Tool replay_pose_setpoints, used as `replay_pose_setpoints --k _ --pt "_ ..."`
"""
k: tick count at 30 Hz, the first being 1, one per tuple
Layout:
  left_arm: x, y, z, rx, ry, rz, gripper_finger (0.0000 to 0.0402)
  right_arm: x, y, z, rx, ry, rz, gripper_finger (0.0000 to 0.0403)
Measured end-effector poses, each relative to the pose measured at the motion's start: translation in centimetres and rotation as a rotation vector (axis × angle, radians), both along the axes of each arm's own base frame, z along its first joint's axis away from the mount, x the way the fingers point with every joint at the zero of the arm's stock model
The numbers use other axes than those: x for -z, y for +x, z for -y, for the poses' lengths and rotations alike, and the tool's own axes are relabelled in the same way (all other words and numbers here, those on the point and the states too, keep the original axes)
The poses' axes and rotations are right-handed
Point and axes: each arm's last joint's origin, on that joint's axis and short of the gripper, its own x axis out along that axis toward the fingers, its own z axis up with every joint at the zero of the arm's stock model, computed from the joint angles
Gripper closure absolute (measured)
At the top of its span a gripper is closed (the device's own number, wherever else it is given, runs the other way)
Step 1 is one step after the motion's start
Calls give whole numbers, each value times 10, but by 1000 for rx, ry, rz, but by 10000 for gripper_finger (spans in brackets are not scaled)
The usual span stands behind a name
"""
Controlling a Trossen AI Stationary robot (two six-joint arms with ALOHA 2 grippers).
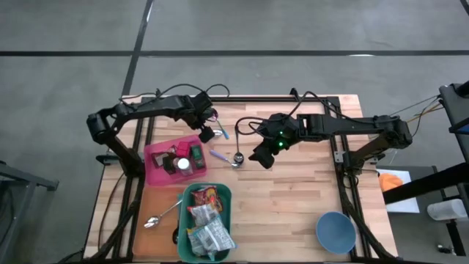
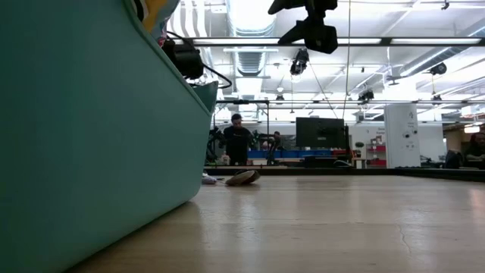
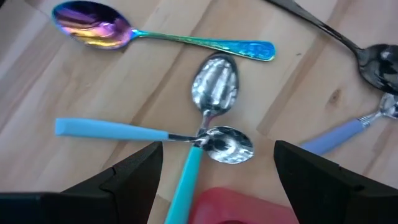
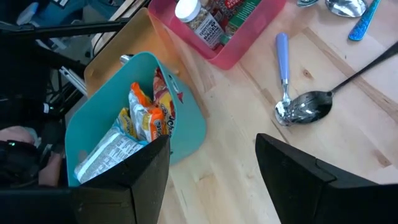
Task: Pick & Place Food Item
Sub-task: Put the light blue spoon into the orange bin
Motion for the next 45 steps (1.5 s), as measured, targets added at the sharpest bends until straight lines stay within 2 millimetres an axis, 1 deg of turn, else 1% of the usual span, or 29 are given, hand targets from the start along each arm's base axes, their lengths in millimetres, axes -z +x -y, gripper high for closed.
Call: replay_pose_setpoints --k 5,12,15,17,20,23,26,29,35,39,45 --pt "0 -8 -9 -60 -43 3 92 0 0 0 0 0 0 170" --pt "1 -9 -11 -35 -30 -2 92 0 0 0 0 0 0 170" --pt "4 -11 -12 -42 -27 -7 92 0 0 0 1 0 0 170" --pt "7 -16 -13 -96 -56 -19 92 0 0 0 0 0 0 170" --pt "11 -25 -16 -232 -125 -42 92 0 0 0 0 0 0 170" --pt "11 -32 -21 -356 -177 -52 92 0 0 0 0 0 0 170" --pt "10 -34 -25 -480 -226 -37 92 0 0 0 0 0 0 170" --pt "10 -34 -26 -583 -251 -21 92 0 0 0 0 0 0 170" --pt "15 -30 -28 -652 -298 -18 92 0 0 0 0 0 0 170" --pt "27 -24 -32 -759 -365 -50 92 0 0 0 0 0 1 170" --pt "44 -16 -42 -831 -470 -124 92 0 0 0 0 0 1 170"
